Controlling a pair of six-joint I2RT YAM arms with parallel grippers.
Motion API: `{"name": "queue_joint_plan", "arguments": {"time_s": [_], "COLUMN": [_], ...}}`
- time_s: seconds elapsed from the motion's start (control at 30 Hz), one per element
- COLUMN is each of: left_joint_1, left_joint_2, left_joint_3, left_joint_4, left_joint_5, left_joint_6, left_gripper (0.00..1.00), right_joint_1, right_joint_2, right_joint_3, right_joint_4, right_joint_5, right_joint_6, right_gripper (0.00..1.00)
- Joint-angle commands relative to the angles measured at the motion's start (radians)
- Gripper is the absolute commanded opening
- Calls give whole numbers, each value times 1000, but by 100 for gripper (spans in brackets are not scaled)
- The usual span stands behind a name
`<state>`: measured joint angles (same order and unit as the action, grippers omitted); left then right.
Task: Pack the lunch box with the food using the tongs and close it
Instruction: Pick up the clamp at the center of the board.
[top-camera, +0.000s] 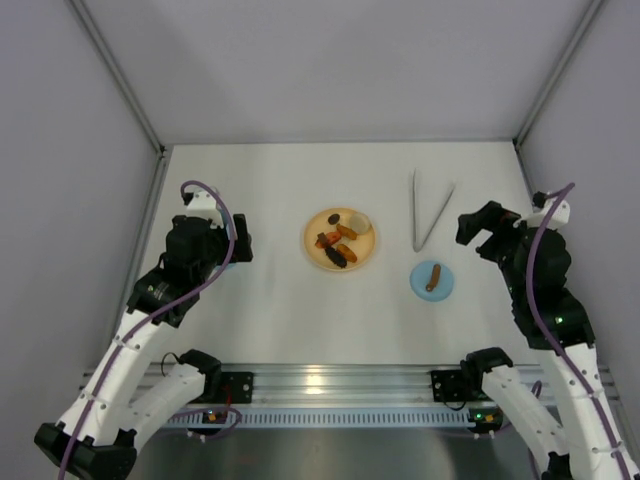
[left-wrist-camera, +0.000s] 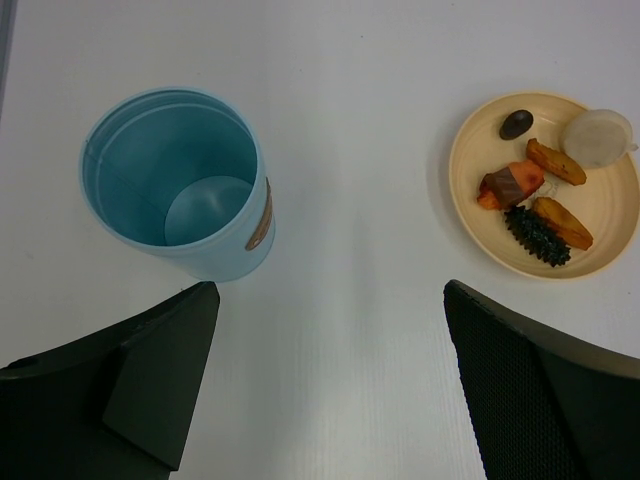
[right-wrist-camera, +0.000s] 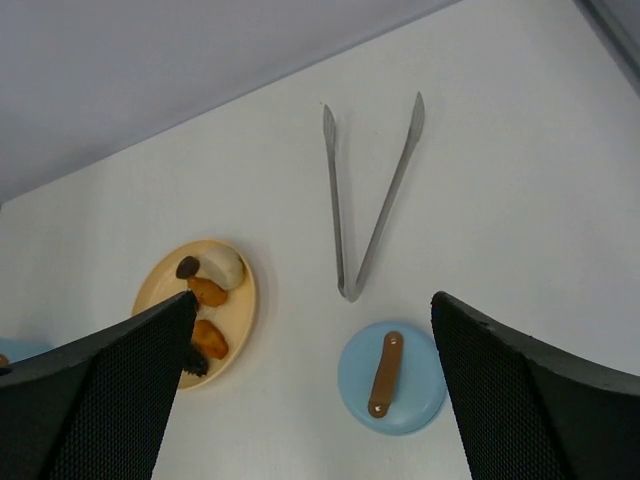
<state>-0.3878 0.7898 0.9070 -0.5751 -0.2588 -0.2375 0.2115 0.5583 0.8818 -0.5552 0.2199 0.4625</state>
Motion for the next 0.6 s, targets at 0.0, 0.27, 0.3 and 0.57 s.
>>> {"name": "queue_joint_plan", "arguments": {"time_s": [0.0, 0.27, 0.3, 0.57], "left_joint_1": [4, 3, 4, 4], "left_joint_2": [-9, -8, -8, -12], "left_joint_3": [7, 9, 9, 7], "left_joint_4": [50, 52, 52, 50], "left_joint_5": [0, 15, 16, 24], "left_joint_6": [-10, -10, -10, -10], "left_gripper": [99, 99, 99, 99], "right_joint_1": [-14, -14, -14, -12], "right_joint_2": [108, 330, 380, 587], "right_joint_3": [91, 167, 174, 187], "right_joint_4": [-80, -52, -45, 73], "right_joint_5": [116, 153, 151, 78], "right_joint_6": [-35, -47, -48, -50], "right_gripper": [100, 100, 100, 100]}}
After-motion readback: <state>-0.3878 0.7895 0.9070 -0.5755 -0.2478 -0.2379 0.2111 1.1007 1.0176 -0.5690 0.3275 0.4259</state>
